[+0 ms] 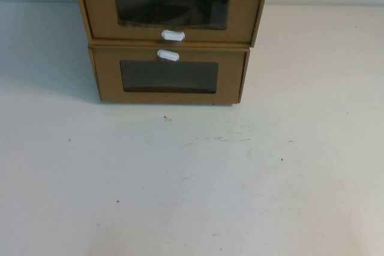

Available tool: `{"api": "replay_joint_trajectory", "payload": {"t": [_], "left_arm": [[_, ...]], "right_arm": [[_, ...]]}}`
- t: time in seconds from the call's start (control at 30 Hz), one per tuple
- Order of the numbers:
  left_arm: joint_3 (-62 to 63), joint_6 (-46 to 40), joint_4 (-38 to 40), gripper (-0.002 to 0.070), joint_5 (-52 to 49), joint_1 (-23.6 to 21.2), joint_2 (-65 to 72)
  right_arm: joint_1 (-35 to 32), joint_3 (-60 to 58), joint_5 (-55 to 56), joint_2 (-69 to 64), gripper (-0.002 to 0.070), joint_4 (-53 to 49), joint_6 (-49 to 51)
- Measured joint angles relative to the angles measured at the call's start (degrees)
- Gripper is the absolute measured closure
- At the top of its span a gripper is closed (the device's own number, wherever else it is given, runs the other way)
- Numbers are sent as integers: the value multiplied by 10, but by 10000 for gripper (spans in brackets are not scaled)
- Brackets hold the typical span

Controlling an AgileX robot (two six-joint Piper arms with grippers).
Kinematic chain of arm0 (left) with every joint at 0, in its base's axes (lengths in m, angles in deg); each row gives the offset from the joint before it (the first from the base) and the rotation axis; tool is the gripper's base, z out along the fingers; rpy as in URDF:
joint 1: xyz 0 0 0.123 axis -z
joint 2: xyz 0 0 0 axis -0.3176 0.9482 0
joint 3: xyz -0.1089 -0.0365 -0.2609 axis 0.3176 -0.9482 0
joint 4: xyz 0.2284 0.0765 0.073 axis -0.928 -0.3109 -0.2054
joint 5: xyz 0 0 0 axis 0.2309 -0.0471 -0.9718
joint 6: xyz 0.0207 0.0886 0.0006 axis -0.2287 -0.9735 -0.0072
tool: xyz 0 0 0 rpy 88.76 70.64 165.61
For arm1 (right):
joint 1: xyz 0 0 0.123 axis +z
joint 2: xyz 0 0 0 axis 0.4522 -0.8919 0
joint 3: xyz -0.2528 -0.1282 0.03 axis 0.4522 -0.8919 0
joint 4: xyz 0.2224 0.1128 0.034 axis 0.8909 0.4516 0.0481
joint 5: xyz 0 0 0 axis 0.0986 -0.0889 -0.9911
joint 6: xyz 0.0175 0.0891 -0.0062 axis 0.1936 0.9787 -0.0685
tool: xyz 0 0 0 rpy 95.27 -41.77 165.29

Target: Close the shoe box

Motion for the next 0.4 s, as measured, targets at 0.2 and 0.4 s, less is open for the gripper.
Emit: {"api": "replay_joint_trajectory", "payload": {"t": [0.2, 0.4], "left_arm": [[0, 2, 0, 678, 0, 0, 0], [0, 4, 0, 678, 0, 0, 0]], "right_arm": [[0, 0, 0, 0, 689, 0, 0], [0, 0, 0, 0, 689, 0, 0]]}}
